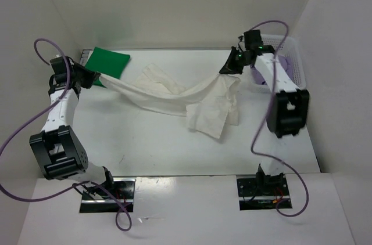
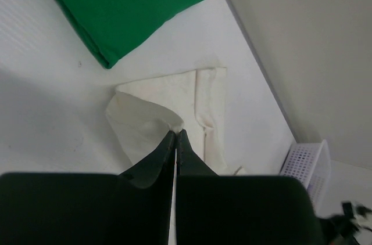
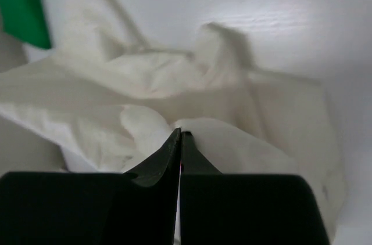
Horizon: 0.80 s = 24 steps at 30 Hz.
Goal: Fold and stack the t-shirts
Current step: Flatten out the tshirt
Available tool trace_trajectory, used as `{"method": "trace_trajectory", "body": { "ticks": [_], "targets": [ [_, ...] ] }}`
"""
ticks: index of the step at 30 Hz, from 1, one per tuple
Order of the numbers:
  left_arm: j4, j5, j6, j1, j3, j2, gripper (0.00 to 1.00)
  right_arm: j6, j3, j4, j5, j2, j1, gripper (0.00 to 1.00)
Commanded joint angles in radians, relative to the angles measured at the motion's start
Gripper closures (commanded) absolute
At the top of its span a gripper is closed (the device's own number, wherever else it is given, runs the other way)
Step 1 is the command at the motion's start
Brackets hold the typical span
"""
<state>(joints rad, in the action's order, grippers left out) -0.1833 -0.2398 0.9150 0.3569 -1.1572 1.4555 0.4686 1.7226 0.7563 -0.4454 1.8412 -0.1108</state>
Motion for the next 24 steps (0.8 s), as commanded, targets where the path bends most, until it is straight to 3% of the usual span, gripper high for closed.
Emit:
{"method": "trace_trajectory", "body": {
  "ticks": [1,4,5,7,9,11,12,14,17,24],
  "targets": [
    [0.047,0.013,-0.036,0.007,-0.012,0.034,1.0,-0.027,0.15,-0.02,0.103,0.246,-0.019,1.0],
    [0.057,0.013,-0.036,0.007,0.002,0.045,1.0,0.002,0.196,-0.029,0.14,0.279,-0.029,0.89],
    [0.058,0.013,-0.036,0.007,0.017,0.045,1.0,0.002,0.196,-0.029,0.14,0.258,-0.029,0.73],
    [0.067,0.013,-0.036,0.007,0.042,0.045,1.0,0.002,0.108,-0.058,0.186,0.152,-0.038,0.54],
    [0.067,0.013,-0.036,0.007,0.051,0.034,1.0,0.027,-0.089,-0.095,0.214,-0.03,-0.047,0.48],
    [0.076,0.013,-0.036,0.007,0.065,0.022,1.0,0.085,-0.263,-0.182,0.2,-0.162,-0.047,0.47],
    [0.076,0.013,-0.036,0.007,0.079,0.022,1.0,0.111,-0.429,-0.201,0.191,-0.218,-0.047,0.48],
    [0.076,0.013,-0.036,-0.019,0.09,0.009,1.0,0.18,-0.658,-0.256,0.174,-0.362,-0.058,0.57],
    [0.076,0.013,-0.036,-0.045,0.111,0.009,1.0,0.258,-0.87,-0.307,0.174,-0.465,-0.09,0.58],
    [0.094,0.022,-0.027,-0.11,0.14,0.0,1.0,0.32,-1.017,-0.373,0.201,-0.475,-0.132,0.58]
  ]
}}
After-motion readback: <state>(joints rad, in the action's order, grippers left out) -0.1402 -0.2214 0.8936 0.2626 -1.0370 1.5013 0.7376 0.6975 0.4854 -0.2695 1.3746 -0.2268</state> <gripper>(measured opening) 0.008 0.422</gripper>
